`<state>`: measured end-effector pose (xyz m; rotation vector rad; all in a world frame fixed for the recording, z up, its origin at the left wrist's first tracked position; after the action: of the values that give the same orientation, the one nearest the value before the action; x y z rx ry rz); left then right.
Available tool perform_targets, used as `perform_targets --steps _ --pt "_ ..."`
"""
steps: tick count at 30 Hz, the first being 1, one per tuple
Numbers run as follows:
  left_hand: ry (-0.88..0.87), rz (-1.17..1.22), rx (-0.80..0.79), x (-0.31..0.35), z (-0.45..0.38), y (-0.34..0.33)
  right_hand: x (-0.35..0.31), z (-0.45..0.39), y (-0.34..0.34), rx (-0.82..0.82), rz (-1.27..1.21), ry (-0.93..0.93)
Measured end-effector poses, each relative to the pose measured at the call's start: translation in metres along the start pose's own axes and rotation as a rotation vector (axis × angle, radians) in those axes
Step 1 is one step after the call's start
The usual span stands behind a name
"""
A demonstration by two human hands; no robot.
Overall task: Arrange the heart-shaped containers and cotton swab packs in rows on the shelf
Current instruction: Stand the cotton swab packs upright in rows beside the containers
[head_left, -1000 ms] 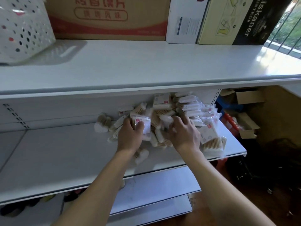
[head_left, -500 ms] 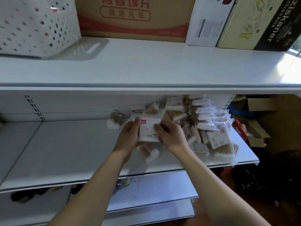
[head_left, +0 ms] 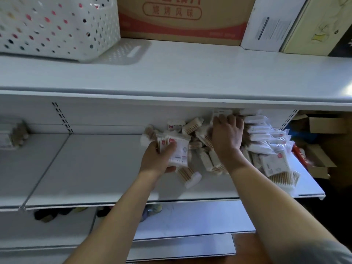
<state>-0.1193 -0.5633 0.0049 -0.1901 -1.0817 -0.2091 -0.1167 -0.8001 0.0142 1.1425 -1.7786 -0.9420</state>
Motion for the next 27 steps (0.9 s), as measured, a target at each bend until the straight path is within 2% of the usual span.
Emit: perform_targets --steps 3,5,7,9,11,15,17,19,22,24,27 --pt "0.003 -0.01 -0.015 0.001 0.0 -0.002 0.007 0.003 0.006 0.052 0.021 0.014" --pt "-0.001 0.013 -0.014 0.003 0.0 -0.004 0.013 0.011 0.009 0.184 -0.052 -0.001" --pt "-0.007 0.057 -0.009 0.004 0.0 -0.008 0.009 0.028 0.017 0.388 -0.168 0.011" --pt "-0.015 0.098 -0.014 0.007 0.001 -0.016 -0.01 0.051 0.028 0.574 -0.323 0.124" --pt "0.001 0.147 -0.038 0.012 0.005 -0.025 -0.034 0.074 0.03 0.645 -0.5 0.29" --pt "0.017 0.178 -0.132 0.013 0.009 -0.034 -0.054 0.096 0.028 0.587 -0.671 0.376" --pt "-0.015 0.158 -0.126 0.01 0.009 -0.031 -0.05 0.097 0.03 0.544 -0.753 0.399" --pt "-0.022 0.134 -0.085 0.007 0.005 -0.024 -0.038 0.093 0.031 0.494 -0.774 0.299" --pt "0.011 0.089 -0.006 0.004 0.003 -0.013 -0.023 0.072 0.021 0.258 -0.504 0.032" --pt "0.028 0.047 0.036 0.003 0.004 -0.006 -0.025 0.059 0.014 0.09 -0.347 -0.03" --pt "0.035 0.003 0.088 0.001 0.005 0.001 -0.028 0.049 0.008 -0.028 -0.283 -0.061"
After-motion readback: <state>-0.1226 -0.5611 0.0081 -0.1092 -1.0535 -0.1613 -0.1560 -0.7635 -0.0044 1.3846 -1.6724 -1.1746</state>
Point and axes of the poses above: each hand's wrist, its own z-axis away from the middle knuckle, its own y-axis out of the back of the hand, x = y × z, the point moved 1 cm from there along -z, towards the middle knuckle, and after that the axes turned 12 degrees about y, right-handed, at the moved point
